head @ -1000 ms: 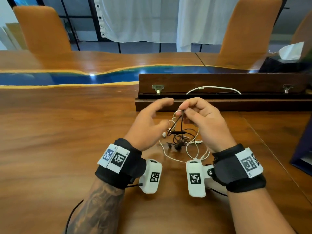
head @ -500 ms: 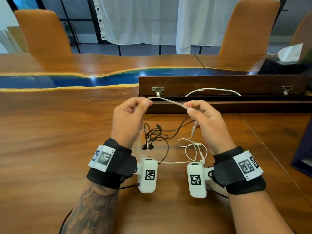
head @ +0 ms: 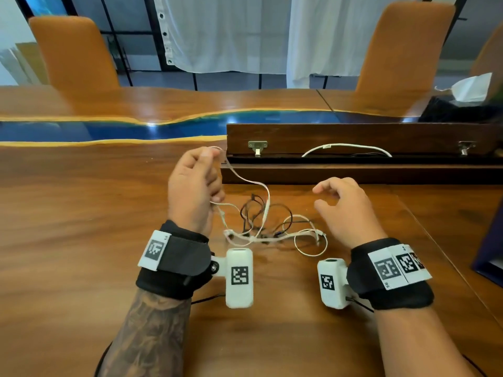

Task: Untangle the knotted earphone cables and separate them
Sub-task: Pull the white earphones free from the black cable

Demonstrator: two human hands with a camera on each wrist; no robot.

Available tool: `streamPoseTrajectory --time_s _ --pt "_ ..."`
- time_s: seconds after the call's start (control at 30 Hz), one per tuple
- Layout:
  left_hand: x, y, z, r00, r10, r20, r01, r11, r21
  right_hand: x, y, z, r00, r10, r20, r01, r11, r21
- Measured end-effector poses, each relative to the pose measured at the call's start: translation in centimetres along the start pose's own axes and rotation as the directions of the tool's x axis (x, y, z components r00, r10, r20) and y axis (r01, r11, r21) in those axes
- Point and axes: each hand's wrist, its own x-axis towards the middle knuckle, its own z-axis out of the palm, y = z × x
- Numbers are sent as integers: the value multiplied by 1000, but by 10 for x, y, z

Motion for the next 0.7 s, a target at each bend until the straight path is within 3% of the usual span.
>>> streamPoseTrajectory --time_s 0.1,0.17,0.23,0.3,0.43,0.57,0.7 --pt "-9 -9 15 991 -43 123 39 998 42 -9 -21 -6 976 -215 -28 216 953 213" --pt "-13 -10 20 985 -36 169 31 999 33 -18 -40 -12 940 -330 90 262 865 427" --pt "-15 -9 23 980 -21 196 25 1000 -16 -24 -51 -10 880 -398 258 227 831 509" --pt "-16 -5 24 978 6 208 13 996 -92 -27 -51 1 857 -371 356 200 878 434" --pt "-14 9 26 973 39 229 25 963 -270 -19 -32 21 931 -168 325 115 978 175" --pt "-8 17 32 961 49 271 47 939 -340 -16 -28 28 858 -180 482 106 979 177" --pt "8 19 36 940 5 341 159 878 -451 -18 -42 34 816 -241 525 78 946 313"
